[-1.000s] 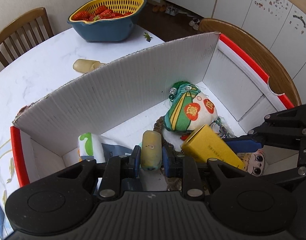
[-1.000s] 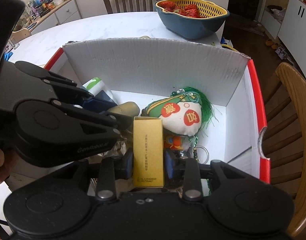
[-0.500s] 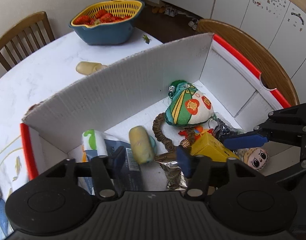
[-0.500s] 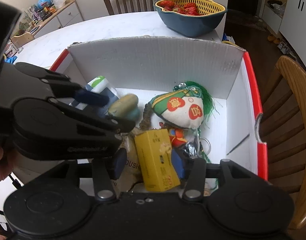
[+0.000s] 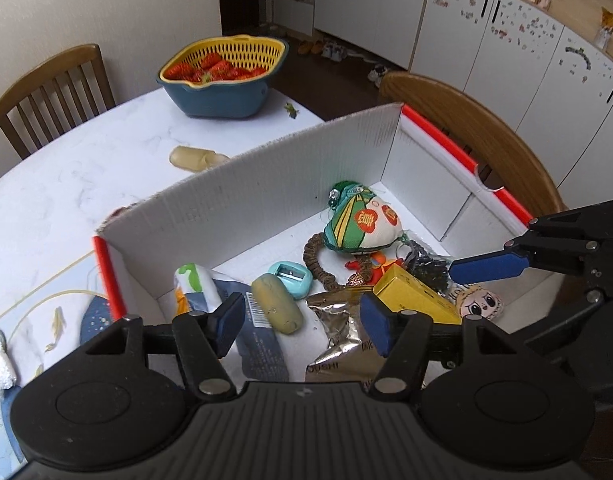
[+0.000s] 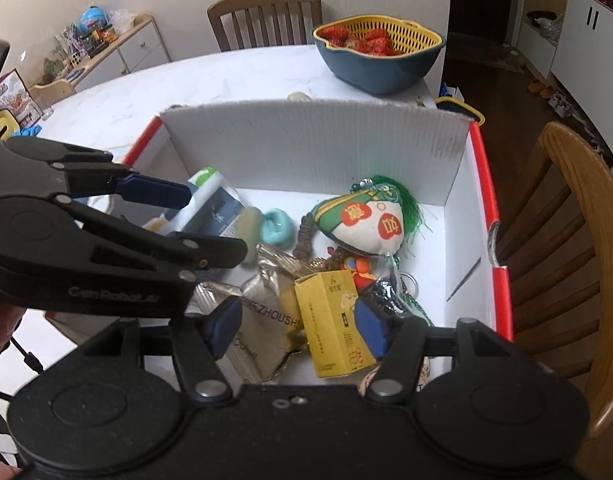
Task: Organize objects
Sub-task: 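Withdraw both tools from the box back over the tape roller and foam bag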
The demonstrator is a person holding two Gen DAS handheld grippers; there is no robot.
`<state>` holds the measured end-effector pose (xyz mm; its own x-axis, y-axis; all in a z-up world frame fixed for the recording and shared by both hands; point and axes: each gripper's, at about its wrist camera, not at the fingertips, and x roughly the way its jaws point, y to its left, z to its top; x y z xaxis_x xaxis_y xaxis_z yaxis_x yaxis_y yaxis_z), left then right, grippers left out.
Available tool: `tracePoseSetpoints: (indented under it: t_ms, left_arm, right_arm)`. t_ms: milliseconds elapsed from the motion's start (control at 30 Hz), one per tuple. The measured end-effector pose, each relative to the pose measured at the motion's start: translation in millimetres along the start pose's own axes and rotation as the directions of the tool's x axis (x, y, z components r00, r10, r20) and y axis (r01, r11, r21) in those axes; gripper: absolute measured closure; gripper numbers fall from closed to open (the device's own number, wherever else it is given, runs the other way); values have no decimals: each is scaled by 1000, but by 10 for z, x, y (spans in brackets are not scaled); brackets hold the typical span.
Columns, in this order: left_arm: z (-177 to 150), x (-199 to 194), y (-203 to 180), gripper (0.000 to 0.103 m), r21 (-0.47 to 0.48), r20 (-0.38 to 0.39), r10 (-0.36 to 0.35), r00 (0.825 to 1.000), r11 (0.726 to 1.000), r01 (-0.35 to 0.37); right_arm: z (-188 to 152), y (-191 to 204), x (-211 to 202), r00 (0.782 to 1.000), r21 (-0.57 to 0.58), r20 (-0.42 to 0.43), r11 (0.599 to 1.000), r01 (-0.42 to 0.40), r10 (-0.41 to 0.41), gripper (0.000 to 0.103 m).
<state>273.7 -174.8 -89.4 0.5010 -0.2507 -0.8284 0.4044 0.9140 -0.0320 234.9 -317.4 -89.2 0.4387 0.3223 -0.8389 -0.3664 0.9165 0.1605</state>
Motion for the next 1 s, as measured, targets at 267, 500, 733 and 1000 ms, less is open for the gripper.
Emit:
tracePoseSetpoints:
  t_ms: [267,500,733,1000]
  left_arm:
    - [-86,-378,148,33,3,83,-27,996,1000,27]
    - [-215,-677,391,33,-11,136,-42,990,999,44]
    - [-404,-954,793,24,-34,166,-55,985,998,61]
    - [-638,-1174,1354,19,-73,176,-13,984,997,26]
  right_arm:
    - [6,161,-200,999,33,50,999,15,-17,38]
    - [28,446,-284,996,74,88,997,15,-22,31]
    - [76,877,-313,993,92,119,996,13,-23,29]
    - [170,1428,-242,987,90,158,996,-4,-10,20]
